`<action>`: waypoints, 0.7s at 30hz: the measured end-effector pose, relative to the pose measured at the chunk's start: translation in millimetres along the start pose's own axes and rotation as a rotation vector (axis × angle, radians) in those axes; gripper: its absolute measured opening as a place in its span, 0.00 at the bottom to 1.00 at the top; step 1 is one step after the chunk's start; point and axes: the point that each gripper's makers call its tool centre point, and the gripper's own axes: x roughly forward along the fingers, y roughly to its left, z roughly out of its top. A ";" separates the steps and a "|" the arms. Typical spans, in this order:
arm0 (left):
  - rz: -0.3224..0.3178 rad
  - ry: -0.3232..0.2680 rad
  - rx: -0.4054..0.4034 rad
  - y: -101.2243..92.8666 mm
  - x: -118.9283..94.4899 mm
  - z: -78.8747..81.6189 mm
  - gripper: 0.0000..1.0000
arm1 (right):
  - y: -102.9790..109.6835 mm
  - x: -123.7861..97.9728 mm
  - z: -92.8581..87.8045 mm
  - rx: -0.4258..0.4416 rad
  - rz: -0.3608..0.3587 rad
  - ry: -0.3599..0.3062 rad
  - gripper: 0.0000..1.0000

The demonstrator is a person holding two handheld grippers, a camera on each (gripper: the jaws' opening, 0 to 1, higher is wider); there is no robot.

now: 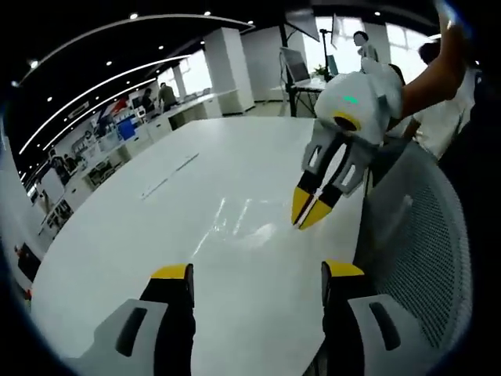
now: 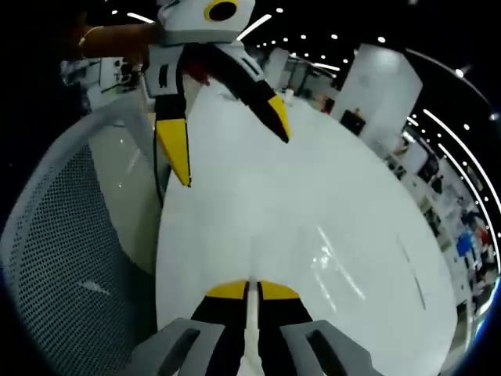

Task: Open the resealable bag by pulling the two sides of the seal apart until the entire bag opening is separated and visibly accessible.

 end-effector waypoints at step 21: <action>-0.087 0.039 0.095 -25.6 21.3 -6.4 0.38 | 26.1 2.1 16.8 0.005 0.042 -0.036 0.00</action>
